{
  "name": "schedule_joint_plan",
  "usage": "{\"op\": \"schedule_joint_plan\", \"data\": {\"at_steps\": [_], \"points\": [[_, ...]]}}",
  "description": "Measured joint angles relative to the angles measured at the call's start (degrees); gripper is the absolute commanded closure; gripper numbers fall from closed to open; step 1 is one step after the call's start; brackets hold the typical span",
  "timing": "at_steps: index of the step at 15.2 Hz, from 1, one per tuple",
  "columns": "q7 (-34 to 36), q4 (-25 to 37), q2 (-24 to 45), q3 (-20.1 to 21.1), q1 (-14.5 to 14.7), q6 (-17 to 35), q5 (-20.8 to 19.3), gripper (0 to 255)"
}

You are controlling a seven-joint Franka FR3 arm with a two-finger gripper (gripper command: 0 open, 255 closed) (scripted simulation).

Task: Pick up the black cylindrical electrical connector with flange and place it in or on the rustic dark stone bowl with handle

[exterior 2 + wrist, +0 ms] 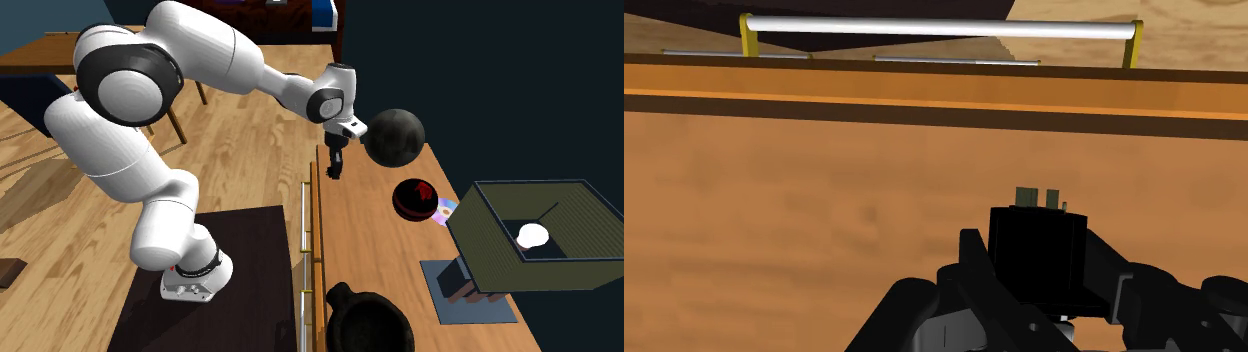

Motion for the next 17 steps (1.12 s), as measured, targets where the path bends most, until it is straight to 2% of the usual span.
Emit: {"op": "schedule_joint_plan", "data": {"at_steps": [17], "points": [[-3.2, 7.5, -5.2, -0.7, 0.1, -11.9, 2.9, 255]]}}
